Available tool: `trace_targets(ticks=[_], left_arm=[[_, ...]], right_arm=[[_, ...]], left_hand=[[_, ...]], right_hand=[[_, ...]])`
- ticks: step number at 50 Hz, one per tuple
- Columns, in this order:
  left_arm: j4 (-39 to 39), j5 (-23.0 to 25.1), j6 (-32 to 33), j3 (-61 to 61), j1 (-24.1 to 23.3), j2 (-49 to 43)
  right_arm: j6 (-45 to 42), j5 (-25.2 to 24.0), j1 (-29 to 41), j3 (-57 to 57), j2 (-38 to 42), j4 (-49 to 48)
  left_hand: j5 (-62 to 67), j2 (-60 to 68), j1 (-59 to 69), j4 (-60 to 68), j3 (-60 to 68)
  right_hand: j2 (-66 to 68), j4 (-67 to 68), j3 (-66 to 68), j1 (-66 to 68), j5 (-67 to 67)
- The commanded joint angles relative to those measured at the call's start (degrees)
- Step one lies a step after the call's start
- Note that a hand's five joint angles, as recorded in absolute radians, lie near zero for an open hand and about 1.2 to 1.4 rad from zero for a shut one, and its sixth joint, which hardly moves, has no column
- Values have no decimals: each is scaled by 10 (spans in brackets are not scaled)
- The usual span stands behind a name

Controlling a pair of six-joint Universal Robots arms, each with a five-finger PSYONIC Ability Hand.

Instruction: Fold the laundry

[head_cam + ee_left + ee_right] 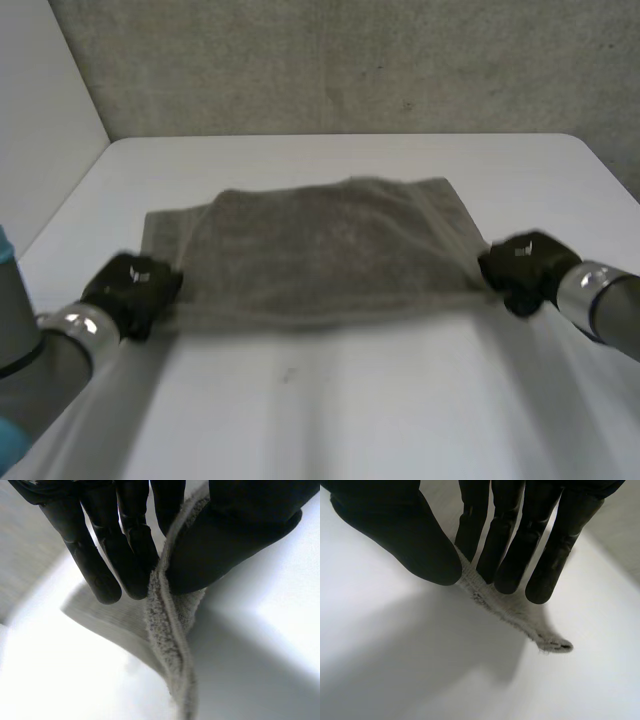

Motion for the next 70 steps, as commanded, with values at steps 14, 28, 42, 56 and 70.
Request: trace_targets(ticks=[14, 28, 42, 56, 70], left_arm=[[69, -4, 115, 28, 11, -7], [214, -8, 119, 222, -28, -246], [220, -94, 118, 242, -30, -273], [220, -113, 67, 119, -34, -139], [218, -105, -66, 95, -34, -98]], right_arm=[[-145, 79, 62, -75, 26, 83], [-119, 137, 120, -218, 200, -188], [-105, 146, 122, -220, 216, -264], [70, 99, 57, -96, 56, -86], [86, 20, -46, 46, 33, -70]], left_hand=[[103, 102, 123, 102, 103], [103, 102, 123, 102, 103], [-553, -553, -533, -553, -553], [-582, -582, -561, -582, -581], [-578, -579, -558, -579, -578]], right_hand=[[127, 119, 123, 248, 140], [127, 119, 123, 248, 140], [-573, -581, -577, -452, -560], [-573, -581, -577, -452, -560], [-381, -389, -384, -260, -367]])
